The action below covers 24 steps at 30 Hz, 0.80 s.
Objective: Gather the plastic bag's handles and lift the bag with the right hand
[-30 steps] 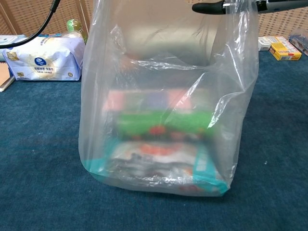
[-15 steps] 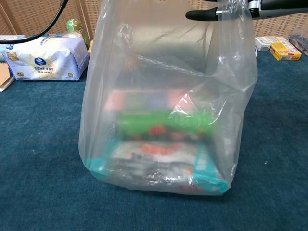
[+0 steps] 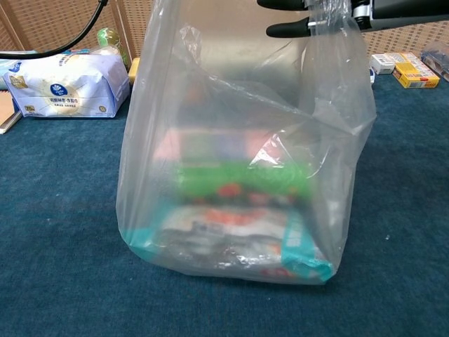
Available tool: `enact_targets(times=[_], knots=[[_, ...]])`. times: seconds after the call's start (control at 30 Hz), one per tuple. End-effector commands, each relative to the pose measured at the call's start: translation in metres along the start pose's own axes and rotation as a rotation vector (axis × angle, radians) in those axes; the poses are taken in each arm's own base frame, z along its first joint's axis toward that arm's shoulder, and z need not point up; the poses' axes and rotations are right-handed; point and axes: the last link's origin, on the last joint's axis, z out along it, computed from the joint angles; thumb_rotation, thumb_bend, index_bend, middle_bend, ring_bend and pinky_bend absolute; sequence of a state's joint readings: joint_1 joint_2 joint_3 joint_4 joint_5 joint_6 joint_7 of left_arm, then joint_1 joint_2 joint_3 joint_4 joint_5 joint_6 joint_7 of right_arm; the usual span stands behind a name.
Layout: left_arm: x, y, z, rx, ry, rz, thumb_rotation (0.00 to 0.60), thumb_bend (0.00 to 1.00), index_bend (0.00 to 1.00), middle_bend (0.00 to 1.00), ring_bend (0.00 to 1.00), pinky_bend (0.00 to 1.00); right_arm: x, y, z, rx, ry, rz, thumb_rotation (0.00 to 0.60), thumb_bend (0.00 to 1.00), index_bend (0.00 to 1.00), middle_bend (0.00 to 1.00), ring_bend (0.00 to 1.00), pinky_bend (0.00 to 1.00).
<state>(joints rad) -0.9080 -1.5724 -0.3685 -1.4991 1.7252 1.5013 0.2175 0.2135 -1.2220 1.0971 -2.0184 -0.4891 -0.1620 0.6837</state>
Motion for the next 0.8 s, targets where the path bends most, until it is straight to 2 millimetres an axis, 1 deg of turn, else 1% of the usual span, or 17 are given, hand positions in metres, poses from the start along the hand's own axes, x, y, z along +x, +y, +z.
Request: enact_targets(times=[0.03, 0.27, 0.57, 0.8], knots=[[0.003, 0.000, 0.000, 0.001, 0.008, -0.004, 0.600, 0.12, 0.18, 0.17, 0.08, 0.26, 0.001, -0.001, 0.001, 0.001, 0.007, 0.001, 0.175, 0.14, 0.23, 0.20, 0.08, 0.00], [0.003, 0.003, 0.006, -0.008, 0.008, -0.012, 0.600, 0.11, 0.18, 0.17, 0.08, 0.26, 0.001, 0.000, 0.005, 0.001, 0.009, 0.003, 0.175, 0.14, 0.23, 0.20, 0.08, 0.00], [-0.003, 0.010, 0.019, -0.021, 0.005, -0.020, 0.600, 0.11, 0.17, 0.17, 0.08, 0.26, -0.007, 0.002, 0.009, -0.005, -0.011, -0.002, 0.175, 0.14, 0.23, 0.20, 0.08, 0.00], [-0.008, 0.015, 0.023, -0.026, -0.013, -0.020, 0.600, 0.11, 0.17, 0.17, 0.07, 0.26, -0.011, 0.003, 0.013, -0.007, -0.021, -0.001, 0.176, 0.14, 0.23, 0.20, 0.08, 0.00]])
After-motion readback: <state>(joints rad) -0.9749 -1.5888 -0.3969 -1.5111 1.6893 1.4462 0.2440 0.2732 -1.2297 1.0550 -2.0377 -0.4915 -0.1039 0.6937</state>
